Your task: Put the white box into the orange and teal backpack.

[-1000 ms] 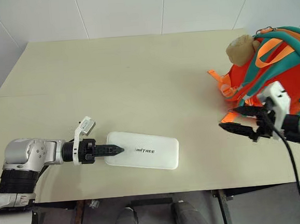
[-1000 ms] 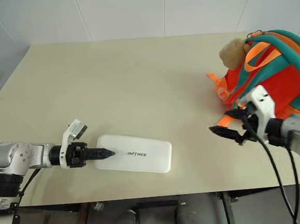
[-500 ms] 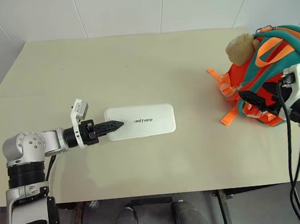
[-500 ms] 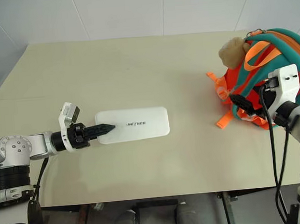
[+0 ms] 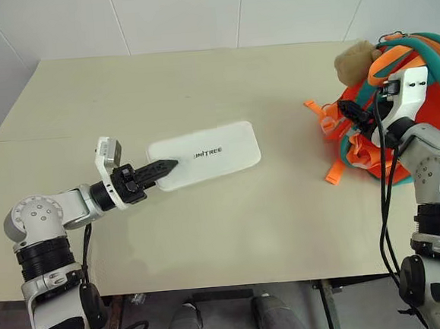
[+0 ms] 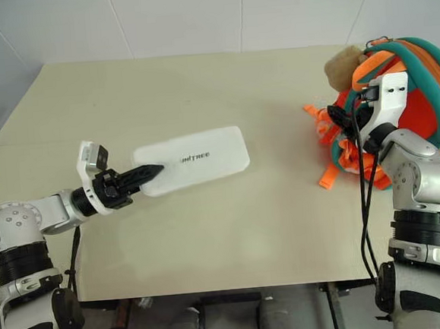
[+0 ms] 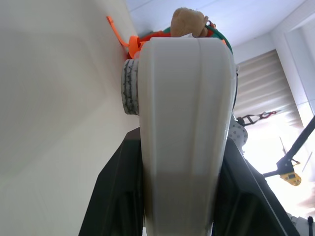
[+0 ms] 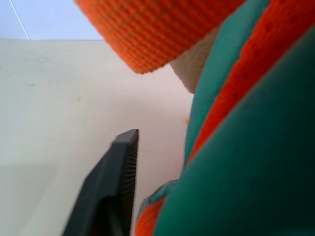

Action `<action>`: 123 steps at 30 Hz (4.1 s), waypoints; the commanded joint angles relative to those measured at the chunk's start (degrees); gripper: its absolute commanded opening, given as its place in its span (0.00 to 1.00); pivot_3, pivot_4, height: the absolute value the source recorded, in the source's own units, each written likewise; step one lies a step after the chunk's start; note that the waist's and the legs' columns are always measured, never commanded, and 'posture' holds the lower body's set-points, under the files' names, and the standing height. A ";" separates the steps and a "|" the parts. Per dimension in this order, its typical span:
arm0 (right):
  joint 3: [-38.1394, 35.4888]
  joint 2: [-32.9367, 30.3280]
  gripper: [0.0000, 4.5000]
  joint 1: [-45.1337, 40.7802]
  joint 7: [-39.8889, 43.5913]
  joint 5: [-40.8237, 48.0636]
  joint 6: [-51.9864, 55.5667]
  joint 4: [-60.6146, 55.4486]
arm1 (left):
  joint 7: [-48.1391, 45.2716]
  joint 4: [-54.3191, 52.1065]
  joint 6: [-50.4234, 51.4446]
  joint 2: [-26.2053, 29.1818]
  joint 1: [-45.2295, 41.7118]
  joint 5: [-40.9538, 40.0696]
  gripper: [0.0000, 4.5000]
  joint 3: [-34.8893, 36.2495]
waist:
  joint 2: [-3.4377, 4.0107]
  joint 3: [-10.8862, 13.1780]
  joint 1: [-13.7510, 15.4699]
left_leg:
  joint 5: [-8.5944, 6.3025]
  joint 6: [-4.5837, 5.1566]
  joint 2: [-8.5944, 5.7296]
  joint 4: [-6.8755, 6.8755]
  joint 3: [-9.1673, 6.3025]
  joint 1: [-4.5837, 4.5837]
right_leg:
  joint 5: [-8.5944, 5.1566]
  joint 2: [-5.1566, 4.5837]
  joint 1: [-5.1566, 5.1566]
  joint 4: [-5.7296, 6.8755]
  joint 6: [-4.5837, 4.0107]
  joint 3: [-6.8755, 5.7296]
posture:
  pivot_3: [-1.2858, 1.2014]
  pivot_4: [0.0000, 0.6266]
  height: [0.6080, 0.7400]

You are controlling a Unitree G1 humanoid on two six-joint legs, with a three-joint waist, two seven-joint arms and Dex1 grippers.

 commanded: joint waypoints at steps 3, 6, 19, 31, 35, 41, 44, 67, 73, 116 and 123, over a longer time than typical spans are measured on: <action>2.11 0.09 0.03 -2.98 3.27 4.84 3.81 -6.35 | 3.45 -0.12 -3.35 0.49 -1.45 -0.78 0.29 4.52 | 0.00 0.00 -0.24 | 0.00 0.00 0.00 0.00 0.00 0.01 | 0.00 0.00 -0.01 0.03 0.00 0.00 | 0.52 0.24 1.00; 4.25 0.78 0.00 -4.13 4.69 7.68 7.13 -10.51 | 4.20 1.38 -5.23 1.99 -2.01 -0.39 0.29 5.46 | 0.01 0.01 -0.81 | 0.01 -0.03 0.01 -0.01 0.03 0.01 | 0.00 0.03 -0.09 0.12 0.00 0.04 | 0.52 0.24 1.00; 12.31 2.12 0.00 -12.34 13.59 26.50 22.23 -29.24 | 0.57 7.62 -14.88 12.33 -3.28 4.63 0.29 2.81 | 0.04 0.04 -1.49 | 0.03 -0.09 0.08 -0.39 0.06 -0.13 | -0.06 0.06 -0.39 0.06 -0.10 0.06 | 0.52 0.24 1.00; 14.28 -5.79 0.00 -10.13 24.42 40.43 26.76 -38.57 | -9.09 15.46 -22.23 20.85 -5.65 9.98 0.29 -2.28 | 0.01 0.06 -1.08 | 0.02 -0.08 0.08 -0.46 0.05 -0.22 | -0.08 0.03 -0.42 -0.10 -0.14 -0.02 | 0.52 0.24 1.00; 13.40 -8.68 0.00 -9.11 28.38 44.24 26.42 -39.57 | -12.02 16.35 -23.37 22.16 -6.31 11.22 0.28 -4.30 | 0.00 0.06 -0.97 | 0.01 -0.06 0.08 -0.47 0.05 -0.27 | -0.09 0.03 -0.43 -0.15 -0.14 -0.03 | 0.52 0.24 1.00; 14.69 -12.71 0.00 -5.66 32.60 44.83 24.94 -40.62 | -16.94 15.98 -25.95 23.65 -6.18 12.77 0.28 -6.49 | -0.02 0.07 -1.03 | 0.01 -0.06 0.09 -0.47 0.04 -0.29 | -0.11 0.04 -0.45 -0.15 -0.15 -0.04 | 0.52 0.24 1.00; 15.94 -12.76 0.00 -4.54 32.49 40.56 22.26 -38.33 | -25.00 12.04 -35.17 23.51 -4.37 11.84 0.28 -4.16 | -0.02 0.07 -1.19 | 0.00 -0.05 0.09 -0.43 0.05 -0.29 | -0.11 0.04 -0.45 -0.12 -0.15 -0.04 | 0.52 0.24 1.00; 19.11 -13.91 0.00 -2.29 36.50 30.99 16.80 -33.38 | -52.81 11.46 -51.02 25.19 -6.77 15.85 0.28 -13.83 | -0.04 0.08 0.02 | 0.00 -0.04 0.10 -0.16 0.06 -0.30 | -0.12 0.06 -0.42 0.04 -0.17 -0.05 | 0.52 0.24 1.00; 19.49 -13.49 0.00 -2.34 36.71 29.98 16.22 -32.92 | -55.30 15.32 -54.65 24.76 -12.46 19.53 0.28 -19.81 | -0.04 0.08 0.01 | -0.01 -0.03 0.11 -0.11 0.04 -0.30 | -0.12 0.08 -0.42 0.10 -0.16 -0.04 | 0.52 0.24 1.00; 22.09 -10.03 0.00 -2.74 35.65 25.93 13.55 -32.07 | -46.88 2.65 -51.78 15.52 -22.36 38.46 0.99 -35.54 | 0.09 0.15 -0.77 | -0.01 -0.01 0.28 0.12 -0.09 -0.35 | -0.14 0.42 -0.40 0.32 -0.12 0.08 | 0.52 0.24 1.00; 22.86 -9.93 0.00 -3.25 37.30 24.89 12.82 -30.43 | -41.06 -16.34 -38.68 22.88 -8.41 27.86 1.00 -23.71 | 0.07 0.16 0.42 | 0.00 -0.02 0.31 0.23 -0.15 -0.34 | -0.20 0.41 -0.30 0.34 -0.18 -0.01 | 0.52 0.24 1.00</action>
